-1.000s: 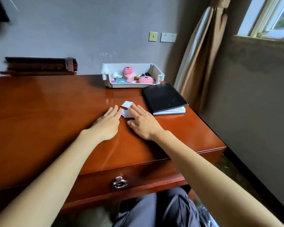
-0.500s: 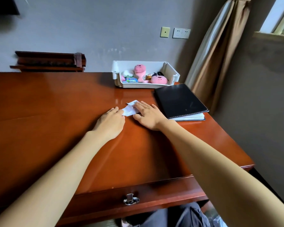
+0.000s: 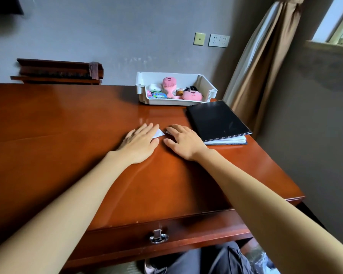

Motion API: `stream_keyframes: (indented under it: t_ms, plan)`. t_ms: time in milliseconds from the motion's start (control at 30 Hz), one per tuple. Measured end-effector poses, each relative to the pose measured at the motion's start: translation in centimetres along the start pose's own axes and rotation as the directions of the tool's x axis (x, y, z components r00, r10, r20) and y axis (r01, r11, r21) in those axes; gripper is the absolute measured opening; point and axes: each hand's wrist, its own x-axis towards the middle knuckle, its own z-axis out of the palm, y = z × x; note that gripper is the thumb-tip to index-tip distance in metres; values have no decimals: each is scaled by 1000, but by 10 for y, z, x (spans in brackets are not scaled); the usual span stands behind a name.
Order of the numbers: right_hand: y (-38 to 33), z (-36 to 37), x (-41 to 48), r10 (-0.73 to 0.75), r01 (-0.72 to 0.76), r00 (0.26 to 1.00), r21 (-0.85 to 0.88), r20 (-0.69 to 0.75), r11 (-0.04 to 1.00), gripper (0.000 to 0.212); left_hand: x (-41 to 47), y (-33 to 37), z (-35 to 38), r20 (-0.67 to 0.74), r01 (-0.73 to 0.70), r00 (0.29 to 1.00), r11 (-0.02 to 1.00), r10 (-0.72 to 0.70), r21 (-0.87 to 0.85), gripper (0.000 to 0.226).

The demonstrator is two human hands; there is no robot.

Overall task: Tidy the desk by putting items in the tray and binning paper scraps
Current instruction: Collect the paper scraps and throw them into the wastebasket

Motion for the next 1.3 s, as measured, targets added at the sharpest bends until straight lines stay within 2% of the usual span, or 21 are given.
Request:
stream_keyframes:
  t_ms: [67,167,300,433,633,800,933,1033,1133,1233,1300]
  plan:
    - [0,1,1,1,-4,999,-45,-50,999,46,5,-2,2,-5,10,1000,1000,-10,-1,49]
    - [-2,1,-1,6,-23,989,-120,-147,993,39,10,-1,2,-90,25,996,999,-27,-21,43]
    - [-6,-2,-6,31,-48,975,-71,-219,996,28,15,7,4,-176,74,982,997,-72,5,37]
    - [-9,-2,-11,53,-86,966,-118,-251,989,25,10,18,0,-217,126,970,991,-112,49,35]
    - [-10,-3,-21,91,-116,955,-70,-284,991,26,6,21,-3,-287,48,958,979,12,200,35]
    - [-12,-5,-30,114,-127,947,-24,-299,992,26,7,21,-6,-322,82,945,994,-53,78,32]
    - [-15,-10,-39,144,-142,938,28,-315,989,28,6,30,-17,-341,112,929,987,-146,-118,33]
    - [-15,-18,-51,218,-156,911,197,-351,968,23,4,49,-26,-355,65,922,963,-158,-261,34]
    - [-3,-31,-64,338,-181,853,384,-396,906,34,3,76,-33,-400,-46,908,921,-123,-387,35]
    - [17,-54,-87,452,-223,749,458,-484,860,50,-1,109,-36,-461,-154,884,879,-82,-452,34]
    - [37,-70,-107,500,-239,681,483,-535,842,47,-6,141,-34,-476,-215,878,852,-46,-478,44]
